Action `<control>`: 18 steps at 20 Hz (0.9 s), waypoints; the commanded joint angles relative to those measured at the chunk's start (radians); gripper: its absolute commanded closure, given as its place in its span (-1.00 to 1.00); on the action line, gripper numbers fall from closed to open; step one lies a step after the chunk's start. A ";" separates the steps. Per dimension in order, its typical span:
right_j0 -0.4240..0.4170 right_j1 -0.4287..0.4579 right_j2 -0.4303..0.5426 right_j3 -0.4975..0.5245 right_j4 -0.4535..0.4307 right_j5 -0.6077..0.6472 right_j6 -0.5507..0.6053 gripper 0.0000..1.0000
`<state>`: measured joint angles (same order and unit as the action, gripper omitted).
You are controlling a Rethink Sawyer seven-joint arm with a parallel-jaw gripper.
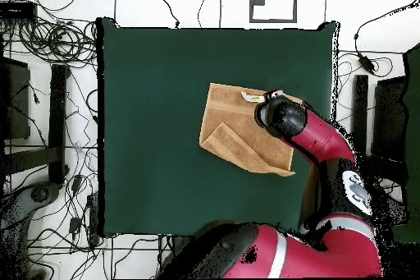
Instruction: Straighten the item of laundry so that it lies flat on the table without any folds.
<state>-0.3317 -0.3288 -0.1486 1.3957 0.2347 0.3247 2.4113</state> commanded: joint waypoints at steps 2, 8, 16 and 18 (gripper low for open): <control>0.077 0.084 -0.048 0.094 0.147 0.159 0.342 -1.00; 0.097 0.076 -0.075 0.116 0.181 0.136 0.330 -1.00; 0.160 0.051 -0.132 0.140 0.272 0.180 0.409 -1.00; 0.184 0.056 -0.160 0.130 0.290 0.223 0.434 -1.00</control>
<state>-0.2230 -0.3040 -0.2865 1.4306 0.4424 0.3790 2.4815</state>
